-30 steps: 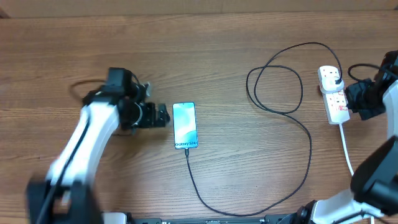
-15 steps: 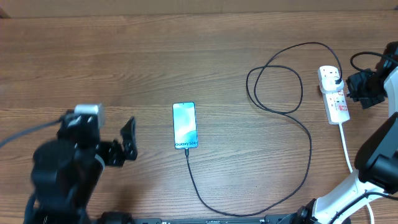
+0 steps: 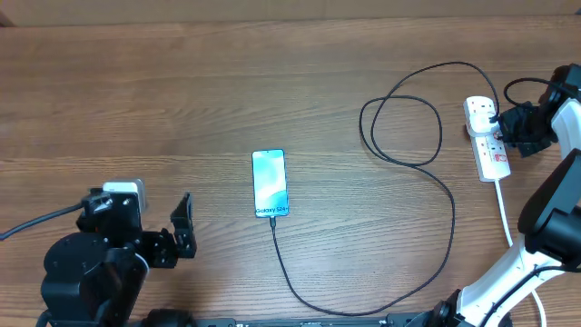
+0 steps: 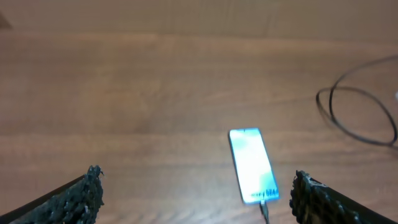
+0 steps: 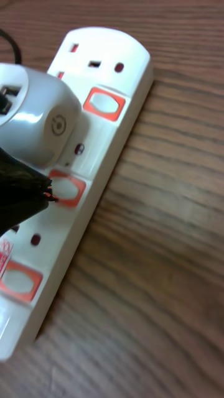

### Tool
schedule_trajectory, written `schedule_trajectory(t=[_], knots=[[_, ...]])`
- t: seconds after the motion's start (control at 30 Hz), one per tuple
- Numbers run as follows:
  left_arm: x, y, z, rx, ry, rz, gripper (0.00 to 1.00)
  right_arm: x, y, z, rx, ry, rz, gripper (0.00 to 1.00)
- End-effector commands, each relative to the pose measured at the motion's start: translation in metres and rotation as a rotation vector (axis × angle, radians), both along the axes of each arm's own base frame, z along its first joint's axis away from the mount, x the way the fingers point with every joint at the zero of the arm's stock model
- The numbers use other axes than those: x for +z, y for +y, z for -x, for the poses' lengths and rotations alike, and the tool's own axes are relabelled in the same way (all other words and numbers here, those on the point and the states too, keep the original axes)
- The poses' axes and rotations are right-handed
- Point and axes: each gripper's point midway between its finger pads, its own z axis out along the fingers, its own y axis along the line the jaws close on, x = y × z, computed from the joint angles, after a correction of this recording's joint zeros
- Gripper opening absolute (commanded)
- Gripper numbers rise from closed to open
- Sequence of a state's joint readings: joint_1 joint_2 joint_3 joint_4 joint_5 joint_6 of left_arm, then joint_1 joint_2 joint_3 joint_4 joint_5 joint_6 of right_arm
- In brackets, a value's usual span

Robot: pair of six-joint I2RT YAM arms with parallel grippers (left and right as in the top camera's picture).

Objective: Plug charger to phone and switch on socket

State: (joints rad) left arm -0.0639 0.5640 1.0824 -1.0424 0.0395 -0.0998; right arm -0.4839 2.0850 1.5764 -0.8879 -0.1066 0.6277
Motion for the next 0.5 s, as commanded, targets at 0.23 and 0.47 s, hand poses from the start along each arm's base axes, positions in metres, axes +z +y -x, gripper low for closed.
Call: schedule_trajectory(t=[0.23, 0.47], knots=[[-0.011, 0.006, 0.047, 0.008, 0.000, -0.022, 1.00, 0.009, 0.001, -0.017, 0.041, -0.060, 0.002, 0.04], [-0.024, 0.008, 0.086, 0.008, -0.009, -0.022, 1.00, 0.009, 0.001, -0.018, 0.041, -0.065, 0.005, 0.04]])
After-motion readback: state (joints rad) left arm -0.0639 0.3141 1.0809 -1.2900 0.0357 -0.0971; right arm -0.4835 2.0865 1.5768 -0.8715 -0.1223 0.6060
